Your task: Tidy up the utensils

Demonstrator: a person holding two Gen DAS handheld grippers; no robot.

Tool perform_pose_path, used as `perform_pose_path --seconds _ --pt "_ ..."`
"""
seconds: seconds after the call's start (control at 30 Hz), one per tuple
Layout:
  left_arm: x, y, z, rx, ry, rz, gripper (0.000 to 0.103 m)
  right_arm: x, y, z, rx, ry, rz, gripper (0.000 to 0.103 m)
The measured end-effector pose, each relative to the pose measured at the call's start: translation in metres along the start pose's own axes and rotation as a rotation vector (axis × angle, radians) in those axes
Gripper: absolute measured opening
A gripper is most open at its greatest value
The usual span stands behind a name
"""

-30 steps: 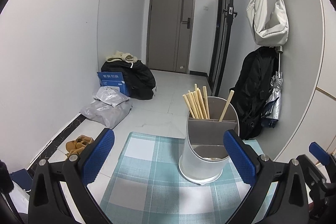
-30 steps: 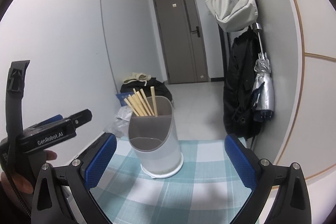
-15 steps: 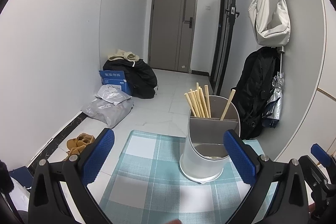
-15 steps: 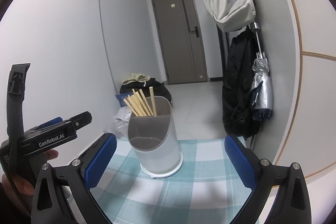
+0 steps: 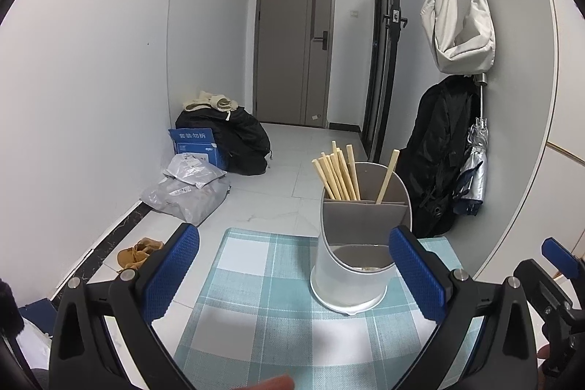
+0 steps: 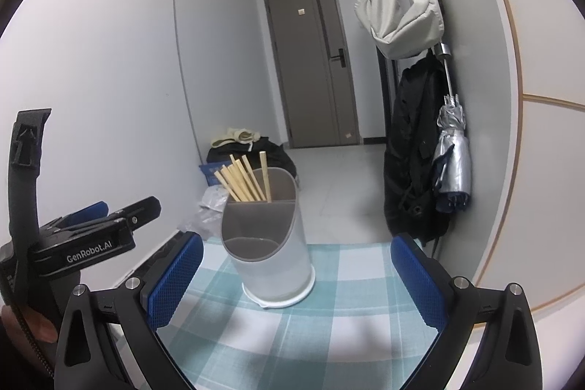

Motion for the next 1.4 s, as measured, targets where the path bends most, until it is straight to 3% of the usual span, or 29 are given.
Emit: perform_pose_path --seconds 1.4 --pt "-0.0062 -0.0017 0.003 -0.009 0.032 -0.013 0.102 -0.0007 0.0 0.0006 -0.011 0.006 0.005 0.103"
Point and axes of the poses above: each gripper's, at about its wrist camera, not at the fingertips, and y roughly against the way its jaws point, x to its right, z to its underside, the point moved 6 cm from there along -y, roughly the way its jaws point, and after that the axes turned 12 degrees about x, right-handed, at the moved point
